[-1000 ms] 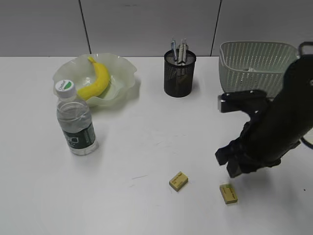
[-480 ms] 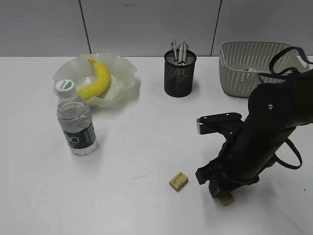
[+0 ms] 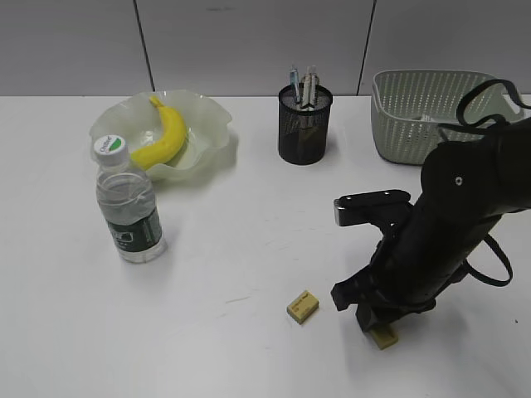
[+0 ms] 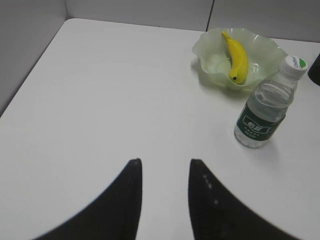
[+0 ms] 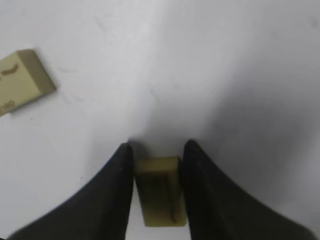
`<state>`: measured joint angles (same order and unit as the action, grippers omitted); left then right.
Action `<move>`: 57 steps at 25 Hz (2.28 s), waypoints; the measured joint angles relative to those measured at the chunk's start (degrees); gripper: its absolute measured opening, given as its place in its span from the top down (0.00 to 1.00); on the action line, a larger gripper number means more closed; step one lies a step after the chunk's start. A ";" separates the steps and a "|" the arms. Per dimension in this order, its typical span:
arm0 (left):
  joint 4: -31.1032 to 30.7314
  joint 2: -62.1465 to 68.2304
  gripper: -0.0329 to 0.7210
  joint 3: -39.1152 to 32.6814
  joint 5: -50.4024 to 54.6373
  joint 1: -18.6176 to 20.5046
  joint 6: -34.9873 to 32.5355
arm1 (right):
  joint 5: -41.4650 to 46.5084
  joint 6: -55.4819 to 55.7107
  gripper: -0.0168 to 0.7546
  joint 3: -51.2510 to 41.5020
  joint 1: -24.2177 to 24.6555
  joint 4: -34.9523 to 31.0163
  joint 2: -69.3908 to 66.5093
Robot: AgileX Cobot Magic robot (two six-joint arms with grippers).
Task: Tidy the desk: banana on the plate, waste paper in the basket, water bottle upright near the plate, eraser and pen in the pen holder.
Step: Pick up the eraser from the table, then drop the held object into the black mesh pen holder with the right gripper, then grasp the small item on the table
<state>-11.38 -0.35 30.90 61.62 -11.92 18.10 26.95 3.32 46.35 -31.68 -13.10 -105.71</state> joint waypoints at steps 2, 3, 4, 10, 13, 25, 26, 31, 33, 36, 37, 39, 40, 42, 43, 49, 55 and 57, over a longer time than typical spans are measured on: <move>0.00 0.00 0.64 0.00 0.00 0.00 0.00 | -0.01 0.05 0.71 0.00 0.00 0.57 -0.07; 0.00 0.00 0.64 0.00 0.00 0.00 0.00 | -0.01 0.05 0.71 0.00 0.00 0.86 -0.07; 0.00 0.00 0.64 0.00 0.00 0.00 0.00 | -0.07 0.10 0.71 0.00 0.00 1.33 0.00; 0.02 0.00 0.64 0.00 0.00 0.00 0.00 | -8.91 0.10 0.71 6.58 0.12 10.43 3.72; 0.07 0.00 0.64 0.00 0.00 0.00 0.00 | -15.67 0.10 0.71 17.88 1.23 14.03 2.29; 0.07 0.00 0.64 0.00 0.00 0.00 0.00 | -1.14 0.10 0.71 63.17 6.76 16.41 -22.35; 0.07 0.00 0.64 0.00 0.00 0.00 0.00 | -0.88 0.10 0.71 64.19 6.76 16.41 -22.98; 0.07 0.00 0.64 0.00 0.00 0.00 0.00 | 0.36 0.10 0.47 65.05 6.76 17.64 -23.64; 0.07 0.00 0.64 0.00 0.00 0.00 0.00 | 2.45 0.10 0.37 65.11 6.76 18.09 -23.58; 0.07 0.00 0.64 0.00 0.00 0.00 0.00 | 8.15 0.10 0.34 65.01 6.76 18.22 -22.18; 0.07 0.00 0.64 0.00 0.00 0.00 0.00 | 9.61 0.10 0.34 64.13 6.76 18.41 -20.90; 0.07 0.00 0.64 0.00 0.00 0.00 0.00 | 10.92 -0.04 0.36 59.82 6.76 19.18 -16.56; 0.07 0.00 0.64 0.00 0.00 0.00 0.00 | 10.63 -0.41 0.37 55.79 6.76 19.41 -13.04; 0.07 0.00 0.64 0.00 0.00 0.00 0.00 | 8.46 -1.11 0.40 45.13 6.76 19.52 -3.54; 0.07 0.00 0.64 0.00 0.00 0.00 0.00 | 6.74 -1.30 0.41 38.07 6.71 19.56 1.26; 0.14 0.00 0.64 0.00 0.00 0.00 0.00 | 9.46 -1.32 0.49 2.92 6.65 18.48 36.67; 0.25 0.00 0.64 0.00 0.00 0.00 0.00 | 24.91 -0.24 0.54 -11.03 6.65 16.62 65.43; 0.30 0.00 0.64 0.00 0.00 0.00 0.00 | 27.54 0.03 0.55 -13.46 6.65 15.97 72.82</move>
<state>-11.08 -0.35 30.90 61.62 -11.92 18.10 54.49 3.35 32.90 -25.03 2.87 -32.89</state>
